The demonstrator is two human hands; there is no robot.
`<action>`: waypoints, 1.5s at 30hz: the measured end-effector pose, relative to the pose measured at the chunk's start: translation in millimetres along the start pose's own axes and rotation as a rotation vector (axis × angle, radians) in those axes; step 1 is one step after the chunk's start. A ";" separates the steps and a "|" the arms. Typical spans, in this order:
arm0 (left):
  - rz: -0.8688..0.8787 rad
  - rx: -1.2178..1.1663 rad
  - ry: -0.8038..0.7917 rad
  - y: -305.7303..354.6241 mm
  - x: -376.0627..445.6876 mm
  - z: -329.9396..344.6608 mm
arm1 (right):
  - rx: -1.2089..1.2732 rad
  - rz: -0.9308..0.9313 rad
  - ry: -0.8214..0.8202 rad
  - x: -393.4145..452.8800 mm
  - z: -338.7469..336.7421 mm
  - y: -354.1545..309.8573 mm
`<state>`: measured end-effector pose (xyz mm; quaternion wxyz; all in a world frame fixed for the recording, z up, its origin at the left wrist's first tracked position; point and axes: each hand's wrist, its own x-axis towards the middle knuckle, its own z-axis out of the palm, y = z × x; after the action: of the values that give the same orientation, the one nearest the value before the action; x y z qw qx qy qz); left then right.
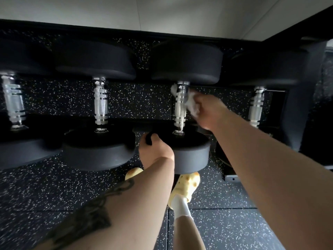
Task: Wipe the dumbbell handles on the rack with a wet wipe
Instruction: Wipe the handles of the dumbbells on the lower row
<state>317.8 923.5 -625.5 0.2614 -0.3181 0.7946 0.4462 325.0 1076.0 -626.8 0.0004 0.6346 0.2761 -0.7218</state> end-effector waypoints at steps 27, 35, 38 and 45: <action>0.013 -0.006 0.020 -3.8 2.4 2.0 | -2.404 -1.405 0.137 -8.0 16.0 21.7; 0.024 0.000 0.015 -3.6 2.3 1.1 | -1.805 -1.725 0.196 -1.0 -16.0 17.6; 0.004 0.029 0.028 -2.8 2.7 1.6 | -1.671 -1.755 0.441 -1.1 -29.7 17.1; 0.011 0.002 0.020 -0.6 0.8 -0.3 | -1.534 -1.423 0.613 -1.9 -14.7 52.0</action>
<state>317.6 922.8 -626.3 0.2513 -0.3180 0.7994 0.4435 357.1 1037.2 -646.4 -0.0902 0.3135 0.9453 -0.0034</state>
